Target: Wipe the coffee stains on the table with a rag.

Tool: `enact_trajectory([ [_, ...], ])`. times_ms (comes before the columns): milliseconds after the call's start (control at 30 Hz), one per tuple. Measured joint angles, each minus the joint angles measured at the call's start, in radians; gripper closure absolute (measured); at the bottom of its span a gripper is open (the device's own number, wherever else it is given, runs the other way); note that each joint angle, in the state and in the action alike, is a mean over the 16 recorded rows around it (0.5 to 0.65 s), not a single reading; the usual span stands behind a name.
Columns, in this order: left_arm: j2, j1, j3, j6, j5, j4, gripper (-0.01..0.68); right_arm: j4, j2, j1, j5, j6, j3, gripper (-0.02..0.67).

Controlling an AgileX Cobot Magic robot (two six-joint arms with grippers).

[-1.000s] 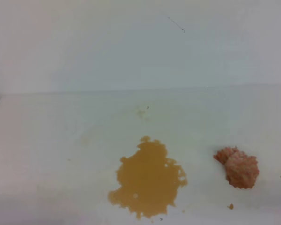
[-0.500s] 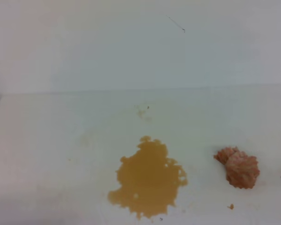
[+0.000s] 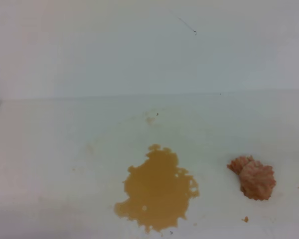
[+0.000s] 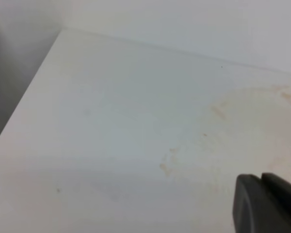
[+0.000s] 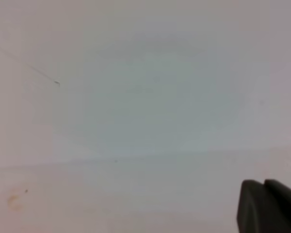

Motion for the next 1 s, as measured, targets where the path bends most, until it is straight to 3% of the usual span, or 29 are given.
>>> enact_trajectory([
  [200, 0.0, 0.0, 0.0, 0.0, -0.003, 0.0, 0.672, 0.138, 0.144, 0.0, 0.111, -0.122, -0.066, 0.652],
  [633, 0.0, 0.0, 0.0, 0.0, -0.003, 0.0, 0.672, 0.394, 0.593, 0.002, 0.451, -0.545, -0.243, 0.65],
  [833, 0.0, 0.0, 0.0, 0.0, -0.003, 0.0, 0.672, 0.412, 0.805, 0.025, 0.535, -0.61, -0.359, 0.619],
  [1000, 0.002, 0.0, -0.002, 0.0, -0.001, 0.0, 0.672, 0.405, 0.937, 0.074, 0.536, -0.619, -0.444, 0.545],
])
